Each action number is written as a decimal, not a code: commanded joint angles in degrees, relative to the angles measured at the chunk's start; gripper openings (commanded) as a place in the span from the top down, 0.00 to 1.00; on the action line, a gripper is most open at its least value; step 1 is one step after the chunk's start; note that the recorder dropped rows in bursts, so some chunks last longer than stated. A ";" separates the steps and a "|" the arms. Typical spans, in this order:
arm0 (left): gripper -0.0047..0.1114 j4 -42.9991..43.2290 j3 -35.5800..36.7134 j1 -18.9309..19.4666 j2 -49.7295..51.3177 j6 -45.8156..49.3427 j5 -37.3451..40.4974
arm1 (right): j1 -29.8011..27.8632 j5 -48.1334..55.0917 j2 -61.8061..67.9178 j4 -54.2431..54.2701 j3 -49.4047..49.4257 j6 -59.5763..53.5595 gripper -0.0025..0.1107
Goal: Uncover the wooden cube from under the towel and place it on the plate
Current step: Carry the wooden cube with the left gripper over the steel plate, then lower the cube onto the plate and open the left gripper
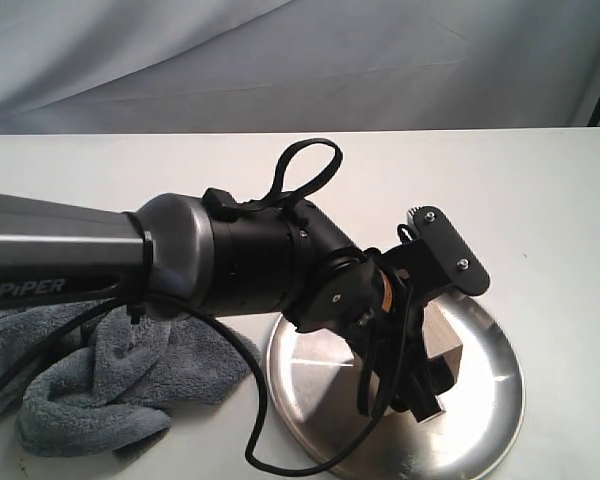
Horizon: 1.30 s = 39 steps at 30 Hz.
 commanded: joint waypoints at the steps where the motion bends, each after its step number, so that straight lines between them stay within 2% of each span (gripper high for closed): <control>1: 0.96 0.45 -0.77 0.23 -0.48 -0.52 -3.58 | 0.11 -0.42 -0.35 0.27 0.21 -0.18 0.98; 18: 0.96 0.45 -0.77 0.23 -0.48 -0.52 -5.85 | 0.11 -0.42 -0.35 0.27 0.21 -0.18 0.98; 31: 0.96 -1.33 -0.77 2.14 -0.48 -0.95 -5.53 | 0.11 -0.42 -0.35 0.27 0.21 -0.18 0.98; 39: 0.96 -1.33 -0.77 2.14 1.03 -0.95 -1.19 | 0.11 -0.42 -0.35 0.27 0.21 -0.18 0.98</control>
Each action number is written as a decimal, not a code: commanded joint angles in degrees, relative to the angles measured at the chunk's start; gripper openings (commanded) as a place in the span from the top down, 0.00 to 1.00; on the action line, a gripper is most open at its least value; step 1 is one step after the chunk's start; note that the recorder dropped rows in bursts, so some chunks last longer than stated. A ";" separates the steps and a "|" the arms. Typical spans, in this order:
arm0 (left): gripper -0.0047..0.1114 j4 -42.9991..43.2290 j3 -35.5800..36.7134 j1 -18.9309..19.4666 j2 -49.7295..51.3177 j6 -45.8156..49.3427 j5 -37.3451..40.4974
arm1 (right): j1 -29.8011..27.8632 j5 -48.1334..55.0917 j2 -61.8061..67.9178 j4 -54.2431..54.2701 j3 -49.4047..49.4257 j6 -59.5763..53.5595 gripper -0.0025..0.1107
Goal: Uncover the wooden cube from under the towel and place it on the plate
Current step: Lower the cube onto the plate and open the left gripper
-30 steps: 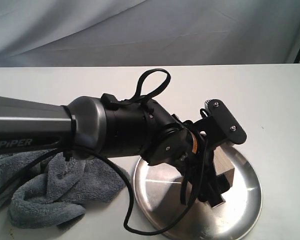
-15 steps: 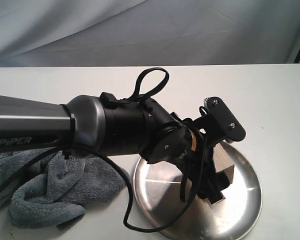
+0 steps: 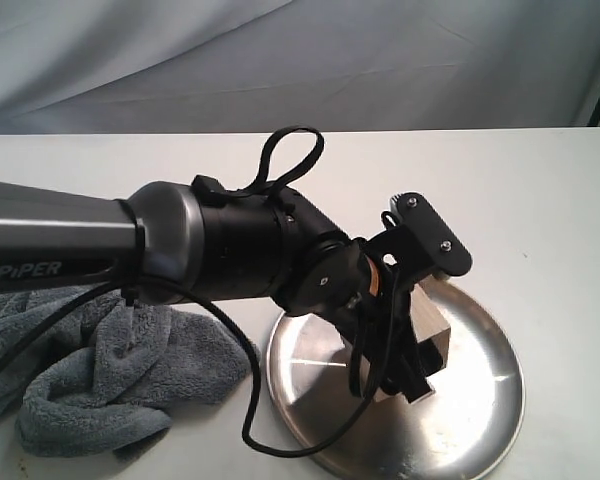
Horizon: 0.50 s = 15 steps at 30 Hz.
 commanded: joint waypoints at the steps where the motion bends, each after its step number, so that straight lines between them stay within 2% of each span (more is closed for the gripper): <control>1: 0.96 -0.52 -0.77 0.08 1.22 -0.72 -0.40 | 0.11 -0.42 -0.35 0.27 0.21 -0.18 0.98; 5: 0.96 -0.13 -0.77 0.08 2.06 -0.33 -0.99 | 0.11 -0.42 -0.35 0.27 0.21 -0.18 0.98; 9: 0.89 -0.01 -0.77 0.08 2.06 -0.33 -2.71 | 0.11 -0.42 -0.35 0.27 0.21 -0.18 0.98; 12: 0.75 -0.01 -0.77 0.08 2.06 -0.33 -3.66 | 0.11 -0.42 -0.35 0.27 0.21 -0.18 0.98; 15: 0.52 -0.01 -0.77 0.08 1.94 -0.33 -3.80 | 0.11 -0.42 -0.35 0.27 0.21 -0.18 0.98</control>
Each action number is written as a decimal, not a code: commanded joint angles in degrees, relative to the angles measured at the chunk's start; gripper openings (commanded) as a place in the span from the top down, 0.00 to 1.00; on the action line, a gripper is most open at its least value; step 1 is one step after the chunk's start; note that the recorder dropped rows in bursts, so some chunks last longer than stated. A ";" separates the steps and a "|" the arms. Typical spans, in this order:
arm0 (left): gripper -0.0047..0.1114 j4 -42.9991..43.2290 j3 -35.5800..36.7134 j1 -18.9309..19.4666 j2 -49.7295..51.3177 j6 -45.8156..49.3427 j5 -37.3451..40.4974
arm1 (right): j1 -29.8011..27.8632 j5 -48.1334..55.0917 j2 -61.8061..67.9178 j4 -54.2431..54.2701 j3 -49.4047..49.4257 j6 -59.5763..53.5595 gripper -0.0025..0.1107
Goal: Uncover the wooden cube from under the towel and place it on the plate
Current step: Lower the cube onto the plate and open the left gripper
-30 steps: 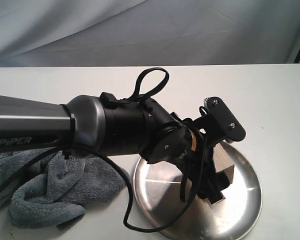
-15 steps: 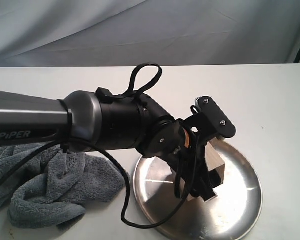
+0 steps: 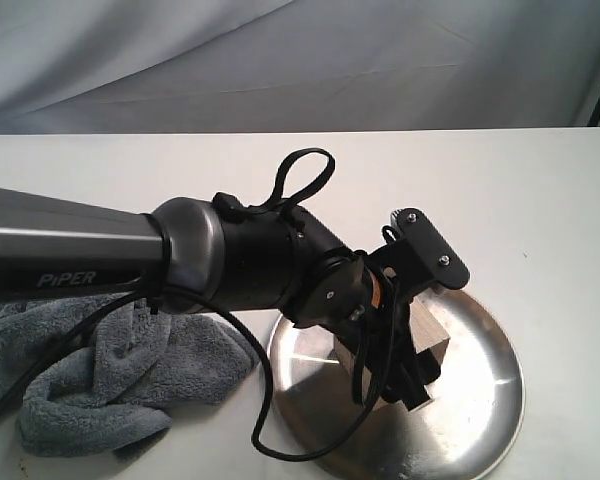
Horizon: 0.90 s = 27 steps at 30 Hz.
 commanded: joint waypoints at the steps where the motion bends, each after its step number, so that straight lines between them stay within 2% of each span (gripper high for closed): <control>1: 0.43 -0.01 -0.64 0.08 -0.59 -0.20 -2.31 | 0.11 -0.42 -0.35 0.27 0.21 -0.18 0.98; 3: 0.30 -0.01 -0.64 0.08 -0.59 -0.36 -1.87 | 0.11 -0.42 -0.35 0.27 0.21 -0.18 0.98; 4: 0.28 -0.01 -0.64 0.08 -0.59 -0.36 -1.17 | 0.11 -0.42 -0.35 0.27 0.21 -0.18 0.98; 10: 0.28 3.15 -0.64 0.08 -0.59 -0.36 3.54 | 0.11 -0.42 -0.35 0.27 0.21 -0.18 0.98; 20: 0.28 3.15 -0.64 0.08 -0.59 0.01 3.78 | 0.11 -0.42 -0.35 0.27 0.21 -0.18 0.98; 22: 0.22 4.09 -0.64 0.08 -0.59 0.02 3.37 | 0.11 -0.42 -0.35 0.27 0.21 -0.18 0.98; 24: 0.05 4.09 -0.64 0.08 -0.59 0.02 3.14 | 0.11 -0.42 -0.35 0.27 0.21 -0.18 0.98; 27: 0.06 4.09 -0.64 0.08 -0.59 0.04 2.91 | 0.11 -0.42 -0.35 0.27 0.21 -0.18 0.98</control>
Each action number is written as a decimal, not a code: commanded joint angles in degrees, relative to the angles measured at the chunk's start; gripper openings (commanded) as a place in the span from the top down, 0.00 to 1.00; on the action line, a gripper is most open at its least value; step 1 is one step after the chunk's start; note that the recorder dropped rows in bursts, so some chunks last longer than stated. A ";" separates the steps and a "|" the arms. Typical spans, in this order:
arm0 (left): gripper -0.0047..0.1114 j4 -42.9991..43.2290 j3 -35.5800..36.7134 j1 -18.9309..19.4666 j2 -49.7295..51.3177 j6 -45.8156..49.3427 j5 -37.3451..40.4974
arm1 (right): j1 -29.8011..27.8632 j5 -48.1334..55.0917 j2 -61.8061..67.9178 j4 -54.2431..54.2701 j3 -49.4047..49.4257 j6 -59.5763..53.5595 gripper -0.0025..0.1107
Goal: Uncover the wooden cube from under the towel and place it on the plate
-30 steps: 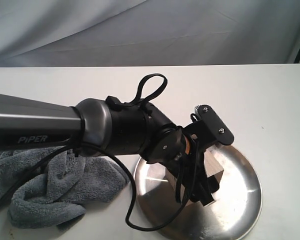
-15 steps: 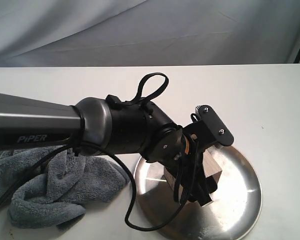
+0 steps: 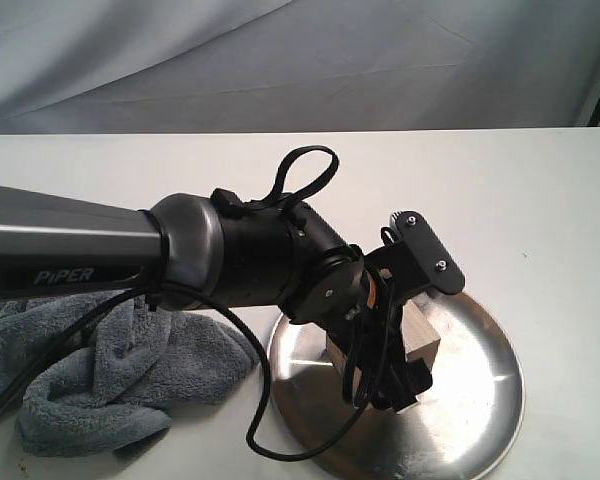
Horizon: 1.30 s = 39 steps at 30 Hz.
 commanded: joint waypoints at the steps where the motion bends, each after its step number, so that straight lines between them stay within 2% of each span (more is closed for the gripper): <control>1: 0.06 0.55 -0.30 0.08 -0.59 0.29 -0.19 | 0.11 -0.42 -0.35 0.27 0.21 -0.18 0.98; 9: 0.06 0.55 -0.35 0.08 -4.12 0.02 1.22 | 0.11 -0.42 -0.35 0.27 0.21 -0.18 0.98; 22: 0.06 -0.48 -0.35 0.08 -20.19 -3.13 5.05 | 0.11 -0.42 -0.35 0.27 0.21 -0.18 0.98; 32: 0.06 -1.44 0.27 0.08 -28.44 -3.10 15.68 | 0.11 -0.42 -0.35 0.27 0.21 -0.18 0.98; 35: 0.06 -1.91 2.50 0.08 -30.92 -4.57 12.94 | 0.11 -0.42 -0.35 0.27 0.21 -0.18 0.98; 39: 0.09 -2.06 7.79 0.08 -34.95 -4.57 4.22 | 0.11 -0.42 -0.35 0.27 0.21 -0.18 0.98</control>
